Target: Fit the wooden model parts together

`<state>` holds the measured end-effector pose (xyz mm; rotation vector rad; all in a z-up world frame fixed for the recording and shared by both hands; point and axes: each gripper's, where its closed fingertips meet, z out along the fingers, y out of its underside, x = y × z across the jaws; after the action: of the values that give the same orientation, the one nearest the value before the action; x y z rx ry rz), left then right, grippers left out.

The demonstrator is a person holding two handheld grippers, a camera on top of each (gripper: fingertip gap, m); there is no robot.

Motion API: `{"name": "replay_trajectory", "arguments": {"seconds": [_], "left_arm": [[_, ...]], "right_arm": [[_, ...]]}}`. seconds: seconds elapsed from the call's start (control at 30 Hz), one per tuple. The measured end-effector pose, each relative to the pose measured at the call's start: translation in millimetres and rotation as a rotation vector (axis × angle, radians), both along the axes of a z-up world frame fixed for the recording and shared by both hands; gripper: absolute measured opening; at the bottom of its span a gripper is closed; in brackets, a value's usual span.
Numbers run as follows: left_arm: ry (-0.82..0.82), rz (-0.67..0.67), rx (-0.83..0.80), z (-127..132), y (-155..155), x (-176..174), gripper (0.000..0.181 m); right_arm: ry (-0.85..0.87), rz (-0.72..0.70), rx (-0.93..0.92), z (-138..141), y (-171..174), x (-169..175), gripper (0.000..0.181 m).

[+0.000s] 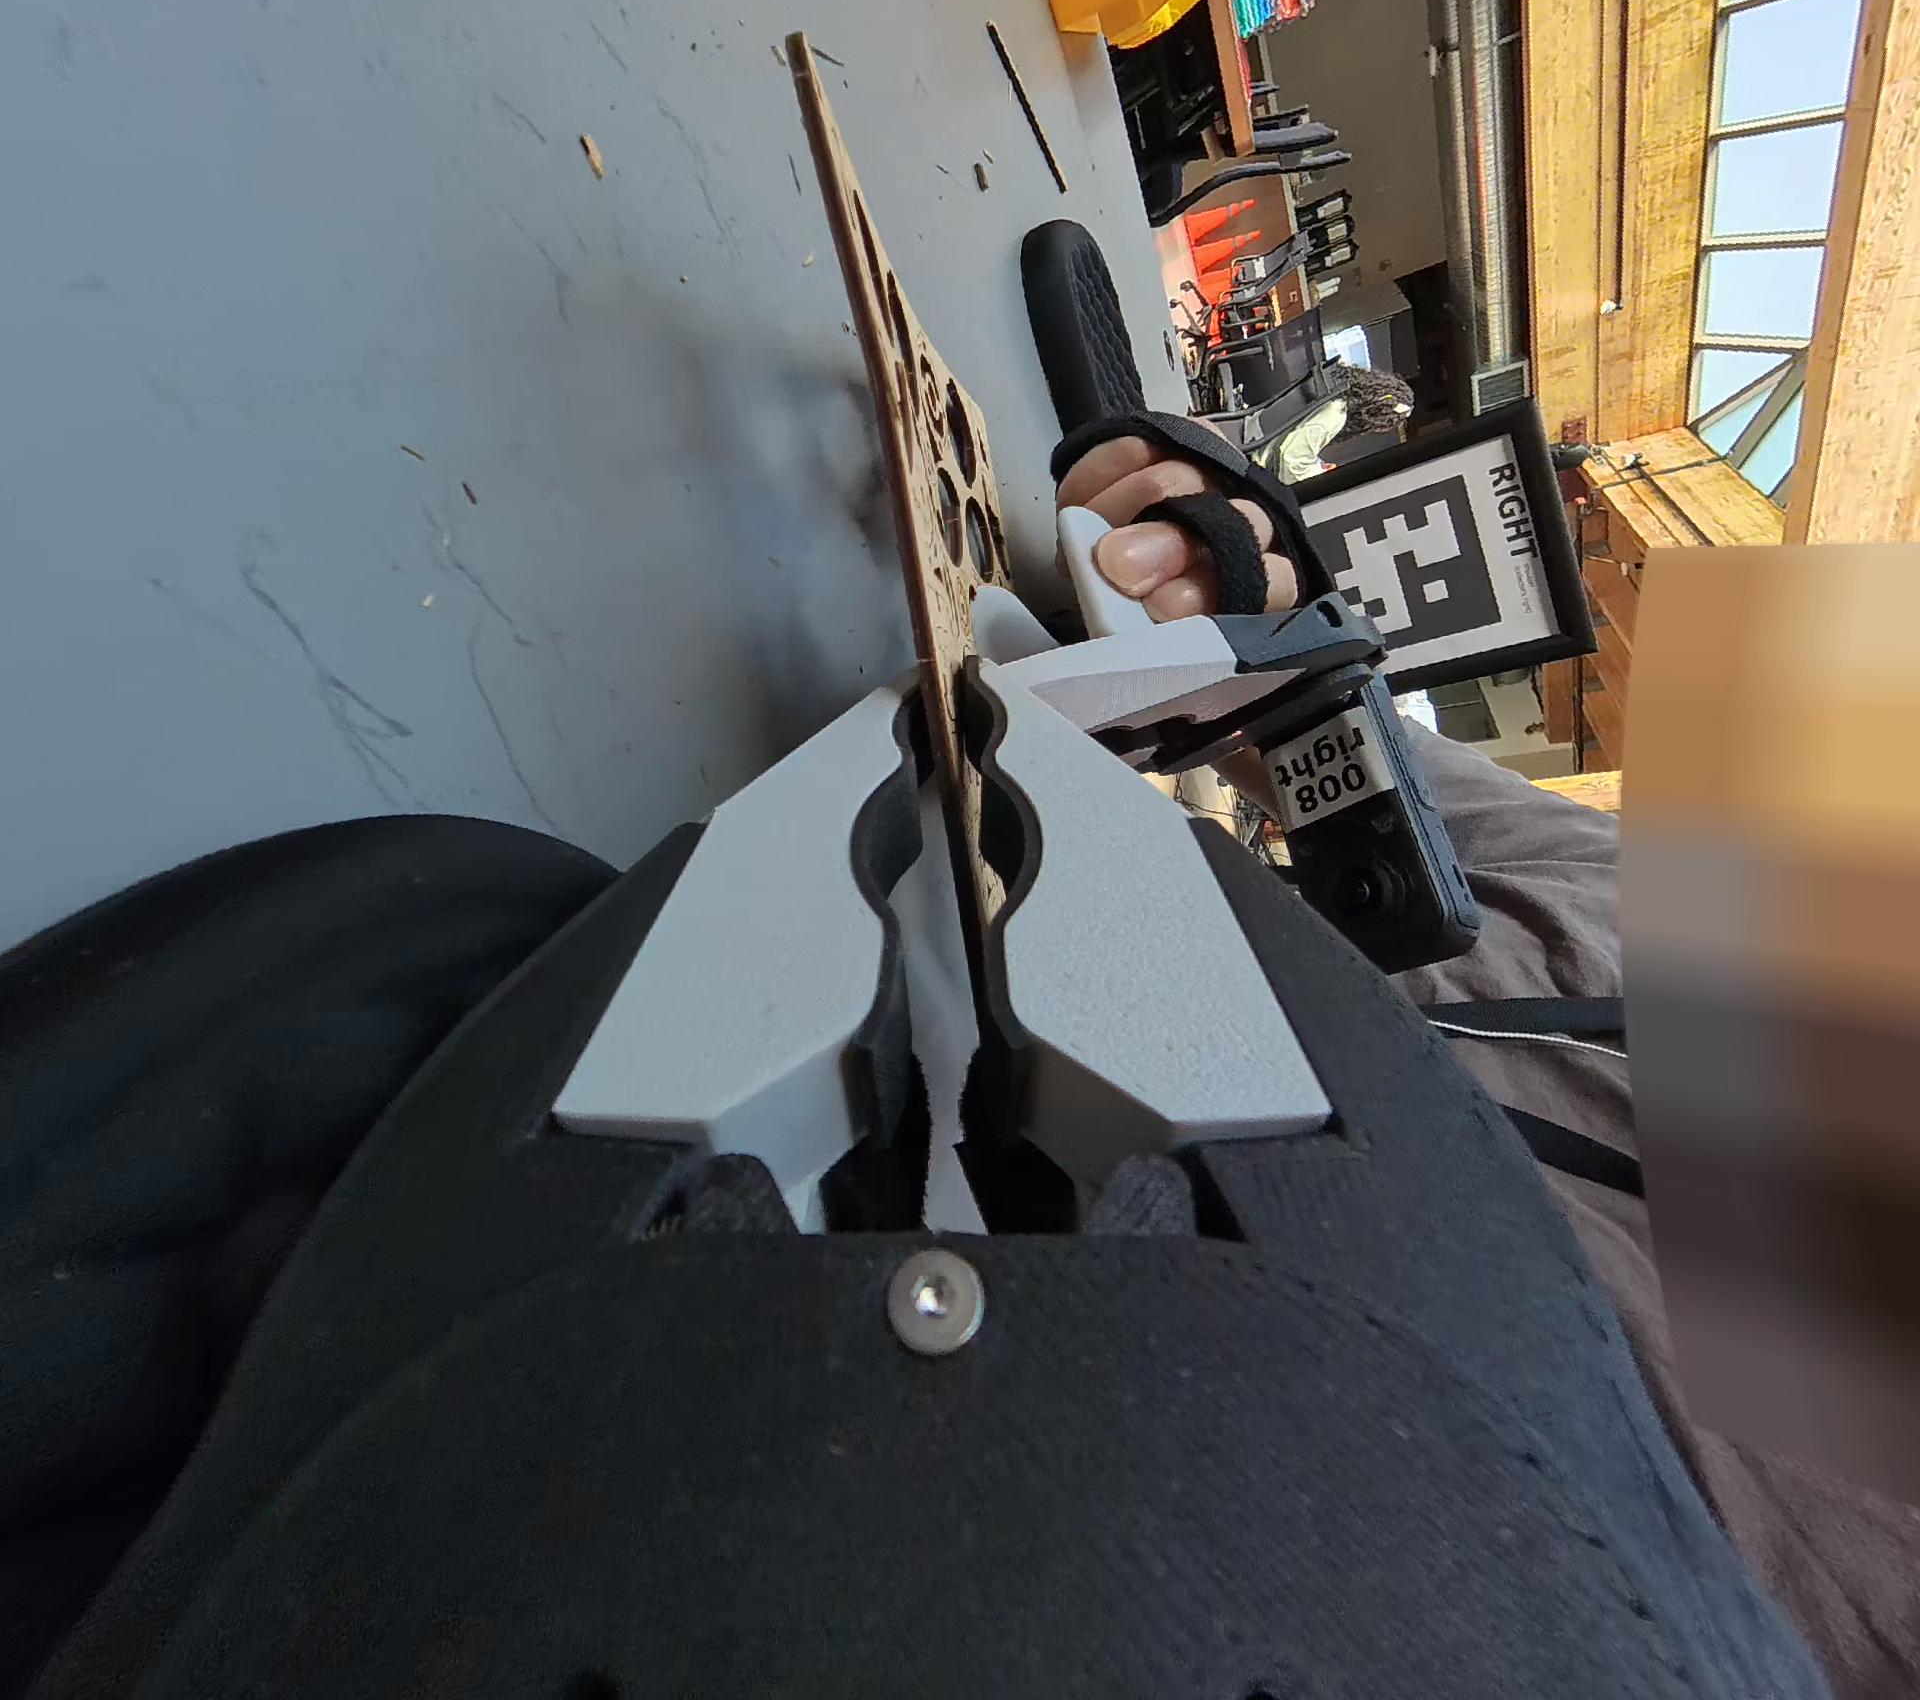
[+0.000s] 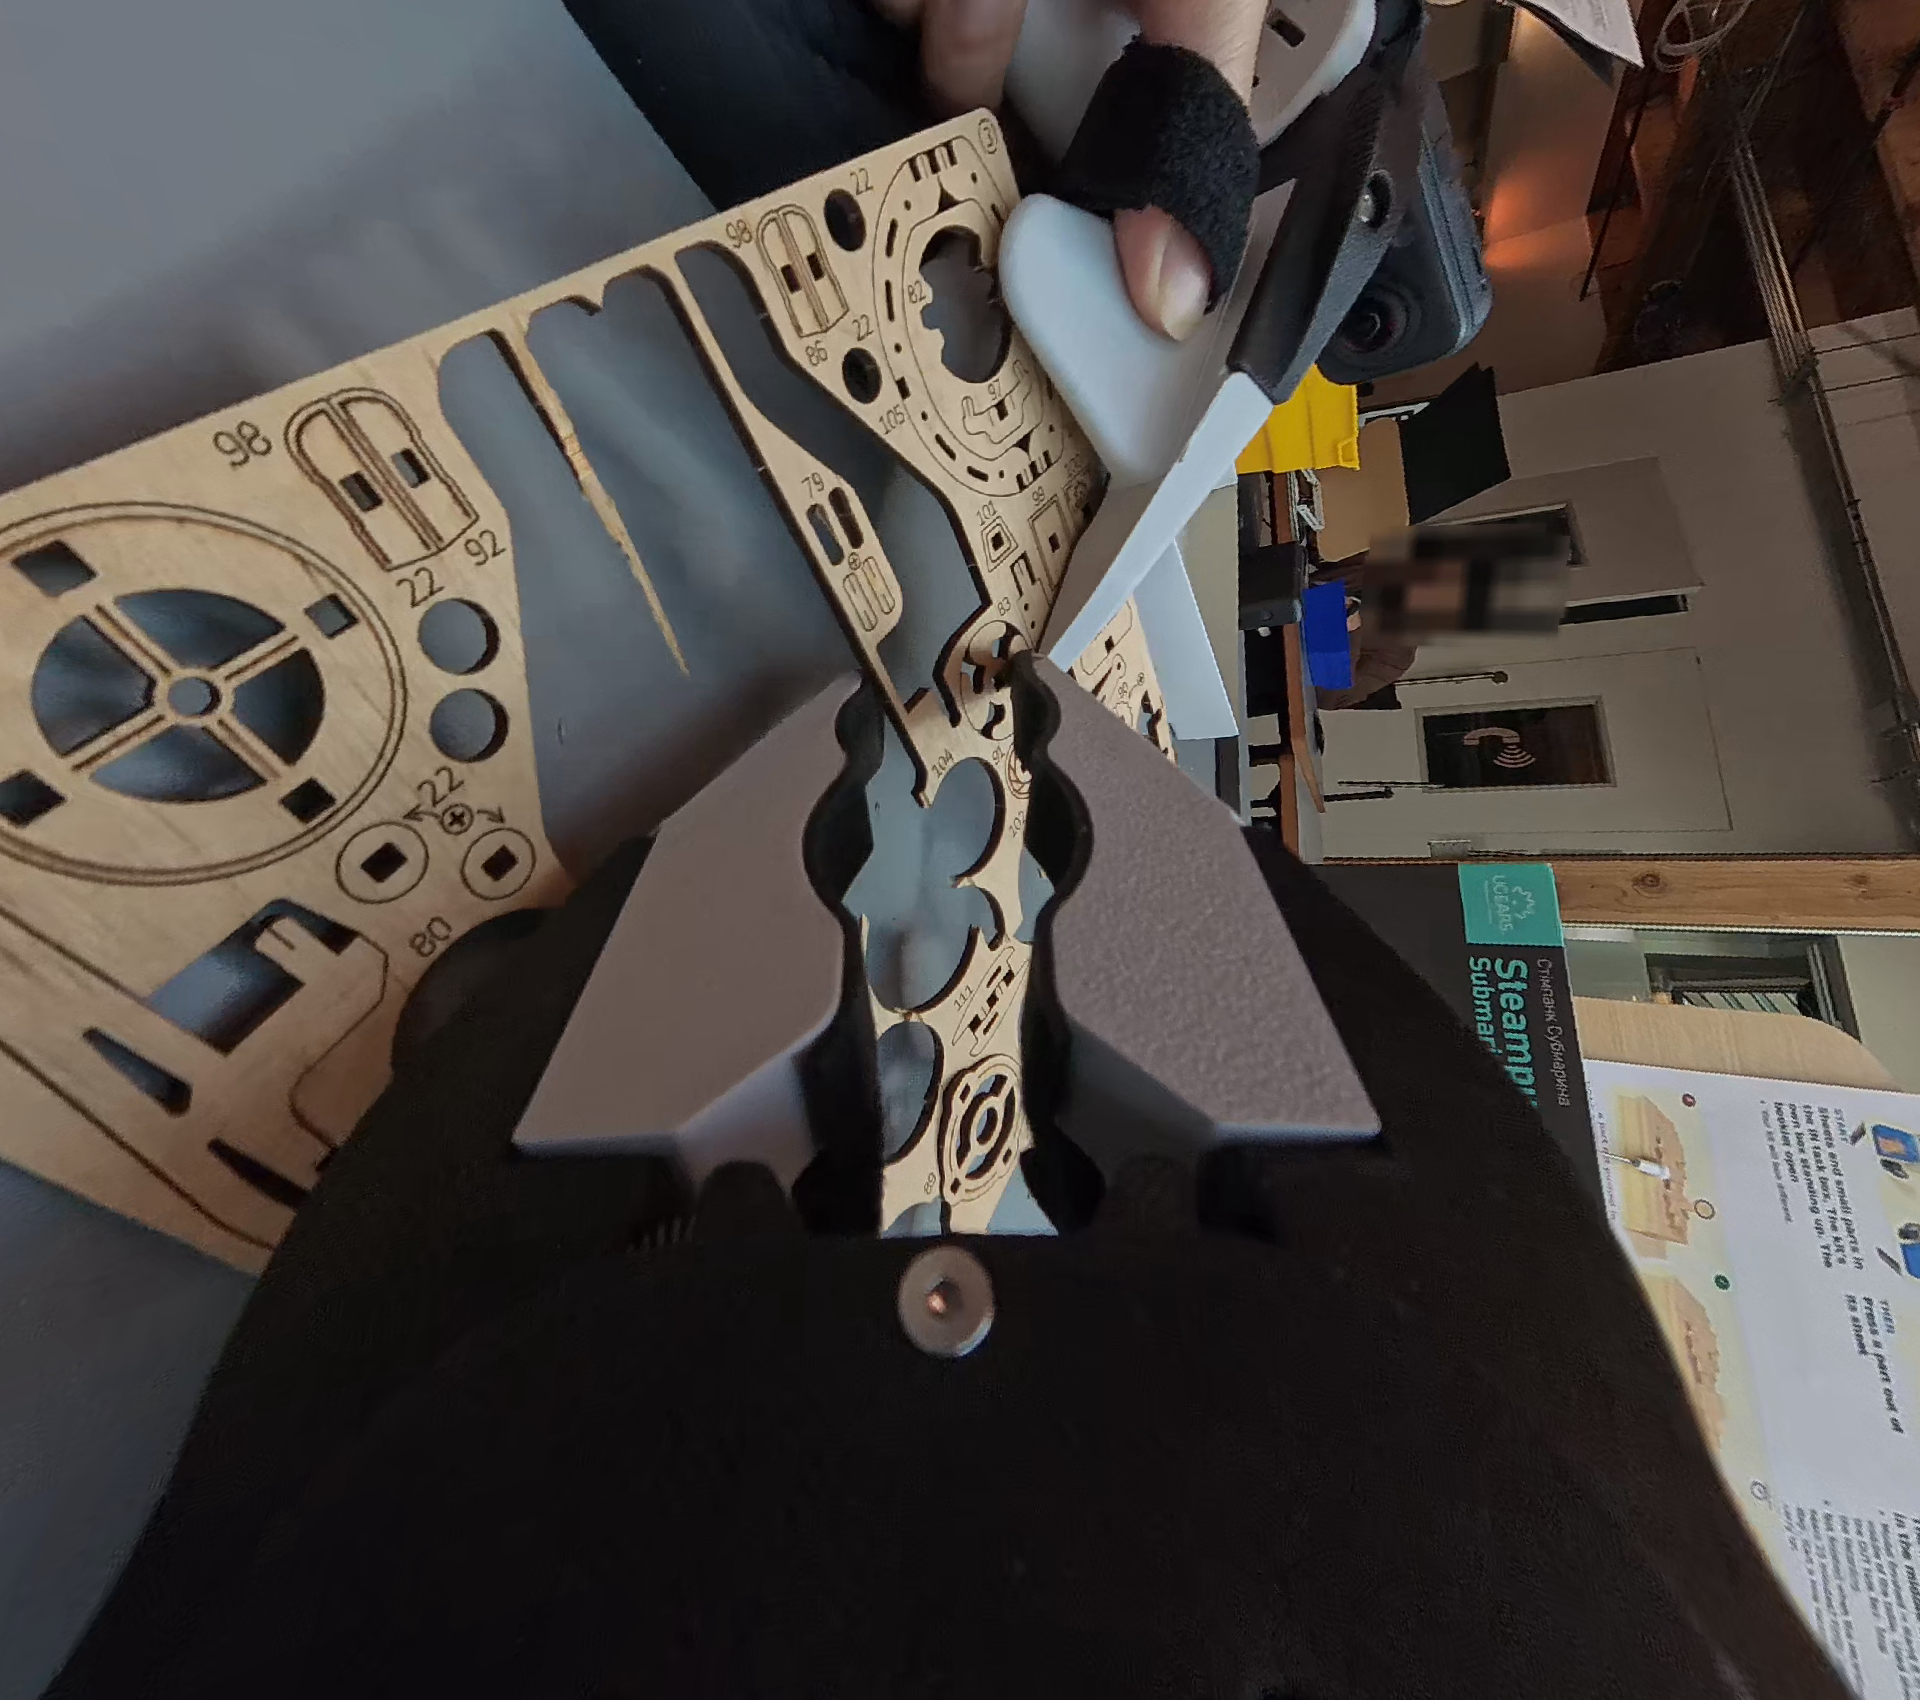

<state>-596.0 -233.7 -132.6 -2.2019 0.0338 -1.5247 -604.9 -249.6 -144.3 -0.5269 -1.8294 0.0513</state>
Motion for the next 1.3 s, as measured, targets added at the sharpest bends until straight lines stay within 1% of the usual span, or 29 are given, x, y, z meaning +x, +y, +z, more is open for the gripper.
{"name": "replay_trajectory", "arguments": {"seconds": [0.07,0.13,0.23,0.5,0.6,0.67,0.73,0.8,0.83,0.9,0.97,1.0,1.03,1.07,1.13,1.2,1.23,1.27,1.3], "left_arm": [[0.030,0.005,0.016,-1,0,0,0.002],[0.061,0.008,0.016,-5,0,-1,0.002],[0.064,0.010,0.003,-7,0,-1,0.001],[0.068,0.016,0.003,-8,1,-1,0.001],[0.069,0.014,0.004,-8,1,-1,0.001],[0.046,0.009,0.002,-6,0,0,0.001],[-0.013,-0.007,0.002,0,-1,0,0.002],[-0.051,-0.005,0.007,4,-1,-1,0.002],[-0.056,0.001,0.010,5,0,-3,0.001],[-0.069,0.021,0.018,7,1,-5,0.001],[-0.073,0.029,0.023,8,1,-6,0.001],[-0.071,0.037,0.026,9,1,-6,0.001],[-0.067,0.047,0.031,10,1,-5,0.001],[-0.060,0.056,0.041,11,1,-5,0.002],[-0.033,0.086,0.070,13,0,-5,0.002],[-0.002,0.113,0.106,15,-2,-4,0.002],[0.004,0.128,0.125,18,-2,-3,0.002],[0.007,0.140,0.141,20,-4,-3,0.002],[0.009,0.150,0.155,22,-5,-2,0.002]], "right_arm": [[-0.010,-0.002,0.011,-2,0,-1,0.025],[-0.031,0.000,-0.019,-6,0,-1,0.025],[-0.055,0.011,-0.075,-7,-1,0,0.025],[-0.073,0.020,-0.109,-8,-1,0,0.025],[-0.071,0.017,-0.096,-8,-1,1,0.025],[-0.055,0.016,-0.090,-5,0,1,0.026],[-0.008,0.032,-0.084,3,-1,2,0.025],[-0.001,0.017,-0.131,6,2,4,0.030],[0.014,-0.004,-0.155,9,5,6,0.035],[0.028,-0.006,-0.205,15,8,13,0.034],[-0.001,0.017,-0.329,14,0,23,0.033],[0.016,-0.015,-0.426,17,2,27,0.031],[0.054,-0.078,-0.569,23,6,28,0.030],[0.053,-0.134,-0.772,25,6,30,0.030],[0.019,-0.243,-1.236,27,2,31,0.029],[-0.046,-0.261,-1.655,32,-9,31,0.029],[-0.052,-0.257,-1.791,34,-9,31,0.030],[-0.040,-0.278,-1.845,32,-4,30,0.031],[-0.030,-0.329,-1.831,23,3,31,0.032]]}}
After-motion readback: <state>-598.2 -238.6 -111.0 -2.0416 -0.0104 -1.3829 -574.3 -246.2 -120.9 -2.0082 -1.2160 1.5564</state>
